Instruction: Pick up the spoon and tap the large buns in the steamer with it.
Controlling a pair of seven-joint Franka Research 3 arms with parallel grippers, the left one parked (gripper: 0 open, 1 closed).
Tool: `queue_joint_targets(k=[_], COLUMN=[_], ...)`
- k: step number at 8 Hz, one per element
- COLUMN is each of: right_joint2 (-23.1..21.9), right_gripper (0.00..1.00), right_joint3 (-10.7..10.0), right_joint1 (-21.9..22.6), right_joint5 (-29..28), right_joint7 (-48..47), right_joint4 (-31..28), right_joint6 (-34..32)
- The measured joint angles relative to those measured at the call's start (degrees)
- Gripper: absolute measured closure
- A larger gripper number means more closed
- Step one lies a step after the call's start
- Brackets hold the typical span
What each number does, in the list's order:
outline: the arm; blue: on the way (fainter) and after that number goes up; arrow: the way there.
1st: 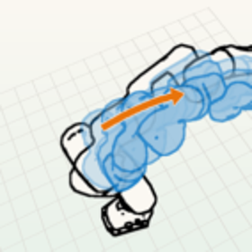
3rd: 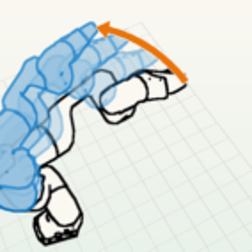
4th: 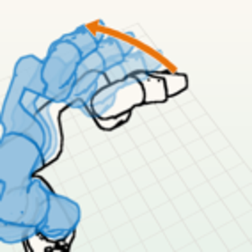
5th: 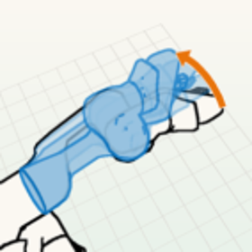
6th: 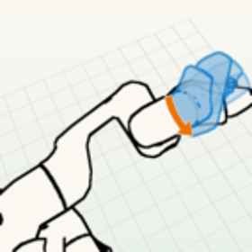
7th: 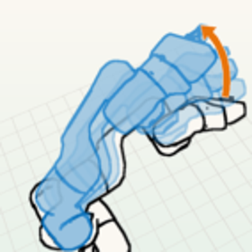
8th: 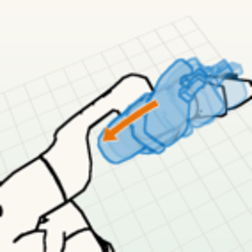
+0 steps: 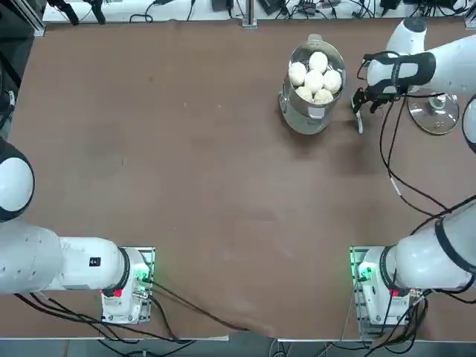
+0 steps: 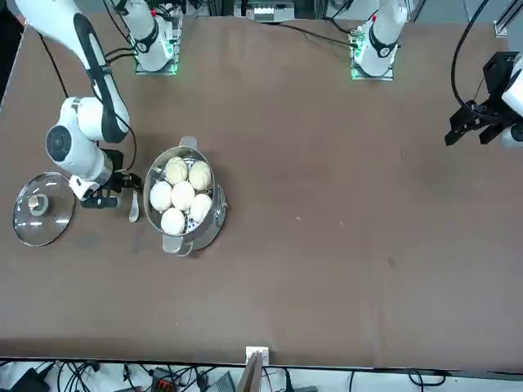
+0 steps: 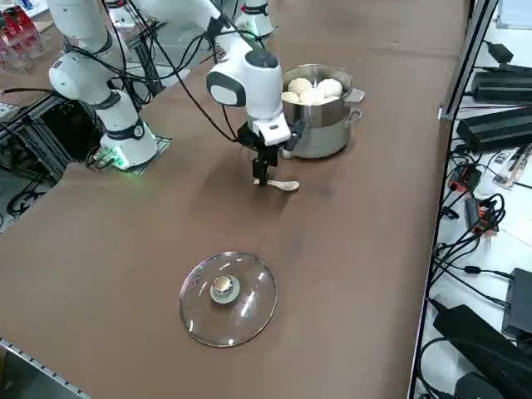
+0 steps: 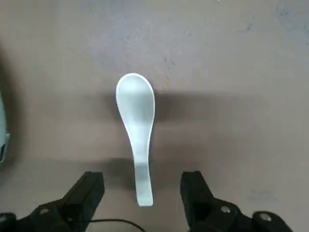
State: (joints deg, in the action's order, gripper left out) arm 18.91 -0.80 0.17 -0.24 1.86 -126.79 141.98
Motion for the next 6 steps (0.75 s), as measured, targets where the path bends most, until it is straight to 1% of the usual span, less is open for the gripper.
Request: queue_joint_targets(k=[3, 6], right_joint2=[2.2, 3.3], right_gripper=[0.07, 0.13], right_joint3=[0.0, 0.0], right_joint1=[-0.1, -0.1], right_joint5=[0.0, 0.0], right_joint7=[0.0, -0.1], right_joint4=[0.0, 0.0], right_joint6=[2.9, 3.9])
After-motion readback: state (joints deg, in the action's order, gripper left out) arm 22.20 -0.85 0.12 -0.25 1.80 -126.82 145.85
